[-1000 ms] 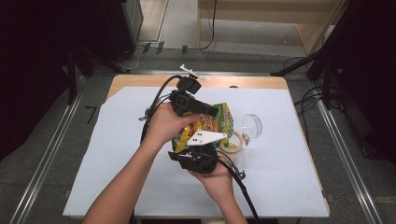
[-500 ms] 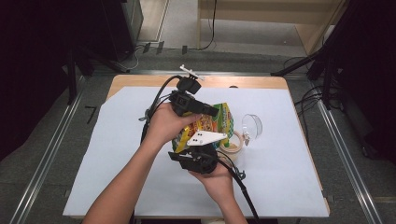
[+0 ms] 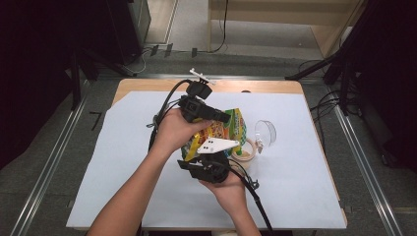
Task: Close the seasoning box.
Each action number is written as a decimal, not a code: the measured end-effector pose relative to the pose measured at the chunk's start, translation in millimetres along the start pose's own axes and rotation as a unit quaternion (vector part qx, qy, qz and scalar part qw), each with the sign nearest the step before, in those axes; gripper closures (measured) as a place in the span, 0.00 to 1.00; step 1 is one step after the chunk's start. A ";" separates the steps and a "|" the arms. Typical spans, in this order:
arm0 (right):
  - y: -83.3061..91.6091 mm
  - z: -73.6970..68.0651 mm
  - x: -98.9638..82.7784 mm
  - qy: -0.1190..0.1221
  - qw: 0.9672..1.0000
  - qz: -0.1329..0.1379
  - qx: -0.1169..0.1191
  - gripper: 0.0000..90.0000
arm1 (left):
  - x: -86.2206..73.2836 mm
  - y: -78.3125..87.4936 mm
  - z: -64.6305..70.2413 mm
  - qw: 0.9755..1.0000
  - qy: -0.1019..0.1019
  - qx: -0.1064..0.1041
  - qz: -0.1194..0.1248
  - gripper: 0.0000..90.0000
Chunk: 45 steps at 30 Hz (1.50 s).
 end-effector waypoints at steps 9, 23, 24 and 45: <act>0.1 0.1 -0.2 0.000 1.000 0.000 0.001 0.83 | 0.1 -0.4 -0.3 1.000 0.000 -0.001 0.000 0.85; 1.2 0.2 -0.3 0.001 1.000 -0.003 0.002 0.83 | 0.2 -0.8 -0.1 1.000 0.000 0.000 -0.002 0.85; 1.3 0.3 -0.4 0.001 1.000 -0.004 0.002 0.83 | 0.2 -1.0 0.0 1.000 0.000 -0.001 -0.002 0.85; 9.2 2.6 -5.9 -0.001 1.000 -0.006 -0.008 0.83 | 1.5 -10.6 6.8 1.000 -0.007 -0.009 -0.008 0.85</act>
Point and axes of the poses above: each handheld gripper's, and its own axes: y roughly backward along the jaws, x roughly out of its top, z roughly to its right, the point moved 2 cm from there along -y, roughly forward along the jaws, and after that the axes turned 15 degrees about y, right-handed, at the moved point
